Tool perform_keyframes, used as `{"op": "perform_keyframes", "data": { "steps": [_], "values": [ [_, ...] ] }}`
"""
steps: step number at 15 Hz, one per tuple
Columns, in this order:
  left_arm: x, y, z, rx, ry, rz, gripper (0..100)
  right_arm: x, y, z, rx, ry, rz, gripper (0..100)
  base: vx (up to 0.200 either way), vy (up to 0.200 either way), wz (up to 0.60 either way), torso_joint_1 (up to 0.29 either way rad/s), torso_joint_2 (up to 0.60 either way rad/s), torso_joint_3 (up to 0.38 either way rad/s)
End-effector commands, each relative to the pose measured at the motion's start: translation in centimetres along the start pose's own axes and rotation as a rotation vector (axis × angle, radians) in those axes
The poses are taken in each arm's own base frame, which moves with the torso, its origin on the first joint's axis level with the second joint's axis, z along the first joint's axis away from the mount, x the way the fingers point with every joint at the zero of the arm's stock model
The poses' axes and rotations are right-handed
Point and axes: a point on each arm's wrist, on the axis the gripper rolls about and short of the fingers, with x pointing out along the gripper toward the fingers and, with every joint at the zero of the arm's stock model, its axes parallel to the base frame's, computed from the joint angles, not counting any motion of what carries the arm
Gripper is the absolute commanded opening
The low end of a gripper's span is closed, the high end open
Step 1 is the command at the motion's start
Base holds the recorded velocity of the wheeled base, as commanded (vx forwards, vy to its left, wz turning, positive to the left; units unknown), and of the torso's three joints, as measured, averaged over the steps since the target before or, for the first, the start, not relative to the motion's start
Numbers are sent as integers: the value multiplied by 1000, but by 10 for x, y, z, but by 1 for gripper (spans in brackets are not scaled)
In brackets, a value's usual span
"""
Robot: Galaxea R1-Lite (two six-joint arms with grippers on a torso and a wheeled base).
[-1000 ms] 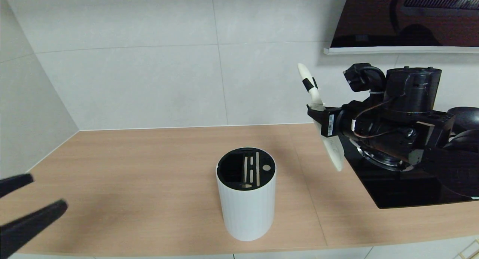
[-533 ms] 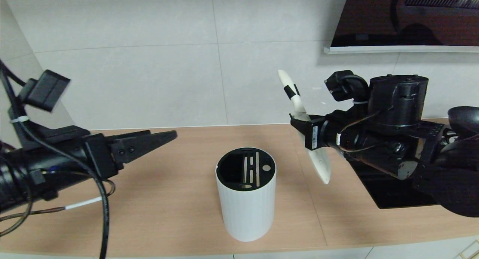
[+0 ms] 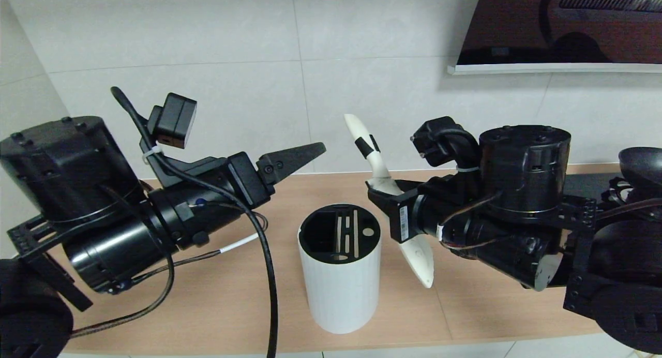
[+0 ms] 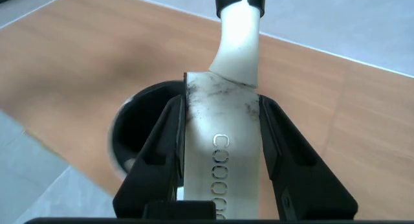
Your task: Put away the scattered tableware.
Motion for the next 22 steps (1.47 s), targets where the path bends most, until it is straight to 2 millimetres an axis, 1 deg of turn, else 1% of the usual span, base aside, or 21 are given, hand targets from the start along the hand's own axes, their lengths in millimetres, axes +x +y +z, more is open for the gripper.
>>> {"op": "perform_keyframes", "data": {
  "steps": [1, 3, 4, 6, 7, 8, 11, 12, 15, 18, 22],
  "values": [
    [7, 0, -10, -47, 28, -10, 100, -3, 12, -5, -8, 14, 36, 0, 0, 0, 0, 0, 0, 0],
    [8, 0, -11, -61, 32, -9, 100, -6, 24, -10, -18, 29, 73, 0, 0, 0, 0, 0, 0, 0],
    [9, 1, -11, -61, 32, -9, 100, -6, 26, -11, -20, 32, 80, 0, 0, 0, 0, 0, 0, 0],
    [13, 4, -17, -67, 51, 2, 100, -9, 36, -14, -22, 40, 110, 0, 0, 0, 0, 0, 0, 0],
    [13, 4, -17, -67, 50, 4, 100, -9, 36, -14, -23, 40, 111, 0, 0, 0, 0, 0, 0, 0],
    [19, 6, -22, -68, 51, 24, 100, -11, 42, -15, -23, 43, 128, 0, 0, 0, 0, 0, 0, 0],
    [23, 5, -26, -66, 40, 21, 100, -9, 43, -18, -25, 48, 130, 0, 0, 0, 0, 0, 0, 0],
    [29, 3, -32, -65, 20, 32, 100, -7, 45, -17, -15, 16, 133, 0, 0, 0, 0, 0, 0, 0],
    [32, 5, -36, -68, 24, 44, 100, -5, 45, -19, -12, 9, 135, 0, 0, 0, 0, 0, 0, 0],
    [35, 7, -37, -65, 1, 41, 100, -7, 51, -19, -10, 8, 150, 0, 0, 0, 0, 0, 0, 0],
    [35, 5, -34, -60, -28, 36, 100, -5, 51, -22, -11, 18, 151, 0, 0, 0, 0, 0, 0, 0]
  ]
}}
